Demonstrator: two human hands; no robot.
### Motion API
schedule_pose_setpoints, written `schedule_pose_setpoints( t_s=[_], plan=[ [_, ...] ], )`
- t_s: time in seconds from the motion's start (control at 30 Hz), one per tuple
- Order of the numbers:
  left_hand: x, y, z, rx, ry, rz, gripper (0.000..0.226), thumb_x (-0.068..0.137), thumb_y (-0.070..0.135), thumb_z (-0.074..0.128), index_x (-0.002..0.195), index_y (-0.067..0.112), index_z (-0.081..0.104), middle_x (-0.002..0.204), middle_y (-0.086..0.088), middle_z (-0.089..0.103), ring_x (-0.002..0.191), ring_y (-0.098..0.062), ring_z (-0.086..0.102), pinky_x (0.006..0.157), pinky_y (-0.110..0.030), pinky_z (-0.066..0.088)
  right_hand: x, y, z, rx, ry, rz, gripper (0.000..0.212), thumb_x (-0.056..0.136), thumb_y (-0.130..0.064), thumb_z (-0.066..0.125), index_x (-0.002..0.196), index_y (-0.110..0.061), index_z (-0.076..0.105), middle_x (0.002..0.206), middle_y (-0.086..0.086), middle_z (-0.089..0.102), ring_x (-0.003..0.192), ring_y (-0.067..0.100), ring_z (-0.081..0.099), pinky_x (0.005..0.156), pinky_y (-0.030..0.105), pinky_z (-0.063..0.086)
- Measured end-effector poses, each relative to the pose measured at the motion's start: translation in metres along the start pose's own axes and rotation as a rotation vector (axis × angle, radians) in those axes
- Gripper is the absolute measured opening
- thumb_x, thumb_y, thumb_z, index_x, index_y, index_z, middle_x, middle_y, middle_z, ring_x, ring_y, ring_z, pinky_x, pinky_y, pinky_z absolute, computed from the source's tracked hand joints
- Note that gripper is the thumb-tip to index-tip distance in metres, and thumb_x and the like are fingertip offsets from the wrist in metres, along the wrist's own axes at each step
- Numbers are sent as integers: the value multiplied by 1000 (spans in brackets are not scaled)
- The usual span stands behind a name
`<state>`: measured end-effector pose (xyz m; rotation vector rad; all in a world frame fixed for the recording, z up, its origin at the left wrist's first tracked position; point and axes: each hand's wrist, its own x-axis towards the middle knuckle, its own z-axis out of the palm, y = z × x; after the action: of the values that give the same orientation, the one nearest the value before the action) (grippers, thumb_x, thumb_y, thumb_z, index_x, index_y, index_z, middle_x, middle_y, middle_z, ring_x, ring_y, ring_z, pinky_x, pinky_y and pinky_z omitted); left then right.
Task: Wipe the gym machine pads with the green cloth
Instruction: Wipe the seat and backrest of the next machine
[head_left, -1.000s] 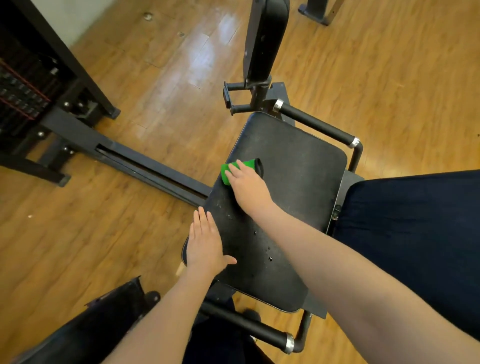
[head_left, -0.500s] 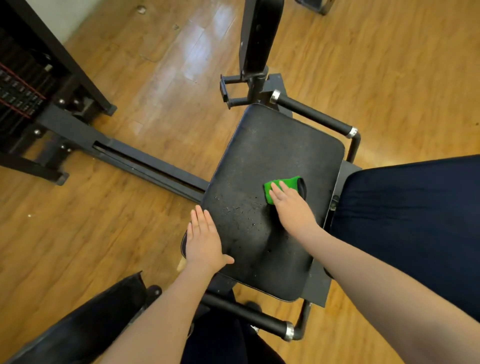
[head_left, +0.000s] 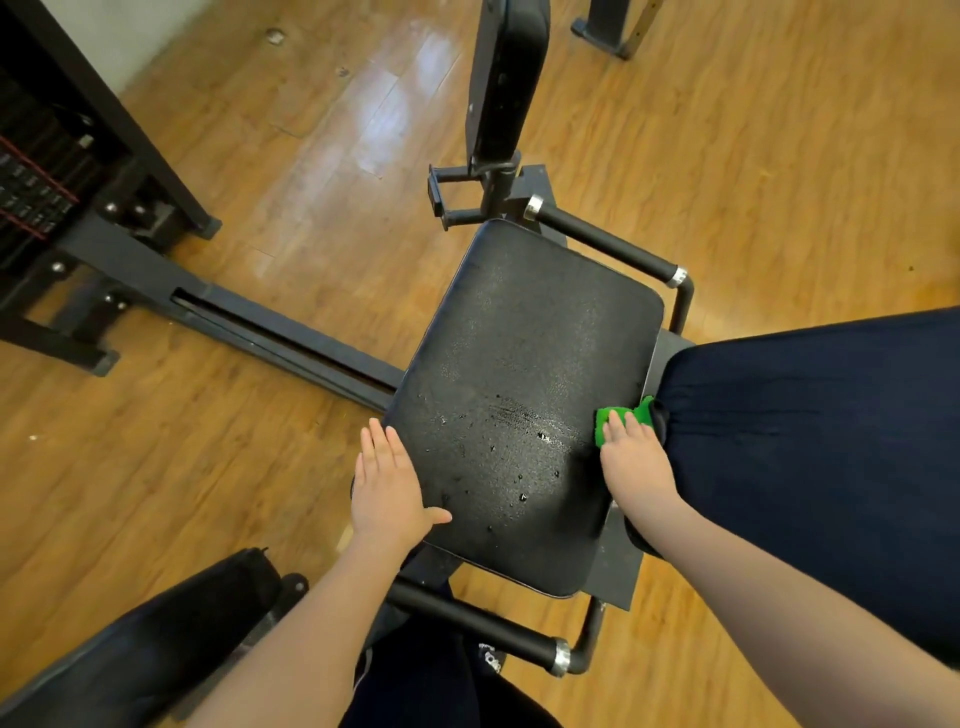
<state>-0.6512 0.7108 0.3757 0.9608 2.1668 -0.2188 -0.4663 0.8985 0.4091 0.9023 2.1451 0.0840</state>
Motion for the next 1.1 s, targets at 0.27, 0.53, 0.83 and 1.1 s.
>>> schedule_pose_setpoints(
  t_s=[0.27, 0.53, 0.83, 1.1],
  plan=[
    [-1, -3, 7, -55, 9, -42, 126, 79, 65, 61, 147, -3, -21, 155, -23, -25, 145, -35, -19, 119, -41, -2, 16, -52, -57, 307, 307, -135, 54, 96, 2, 33, 148, -6, 19, 157, 7, 13, 144, 24, 7, 114, 33, 15],
    [1, -3, 8, -65, 20, -70, 126, 79, 61, 65, 148, -2, -19, 155, -22, -25, 146, -34, -18, 118, -41, -3, 59, -152, -84, 185, 331, -413, 52, 99, -9, 30, 149, -9, 14, 157, 8, 9, 144, 26, 4, 115, 39, 12],
    [0, -4, 8, -47, 12, -59, 125, 80, 63, 63, 148, -2, -20, 156, -23, -24, 146, -34, -18, 120, -41, 0, 25, -88, -28, 180, 226, -325, 55, 98, -4, 28, 149, -8, 7, 158, 7, 0, 145, 25, -1, 116, 38, 7],
    [0, -3, 8, 6, 13, -48, 125, 80, 67, 59, 147, -5, -18, 156, -25, -21, 146, -35, -16, 120, -40, 3, -15, -27, 18, 165, 101, -179, 55, 98, -4, 27, 149, -6, 6, 158, 10, 1, 145, 26, 2, 116, 37, 9]
  ],
)
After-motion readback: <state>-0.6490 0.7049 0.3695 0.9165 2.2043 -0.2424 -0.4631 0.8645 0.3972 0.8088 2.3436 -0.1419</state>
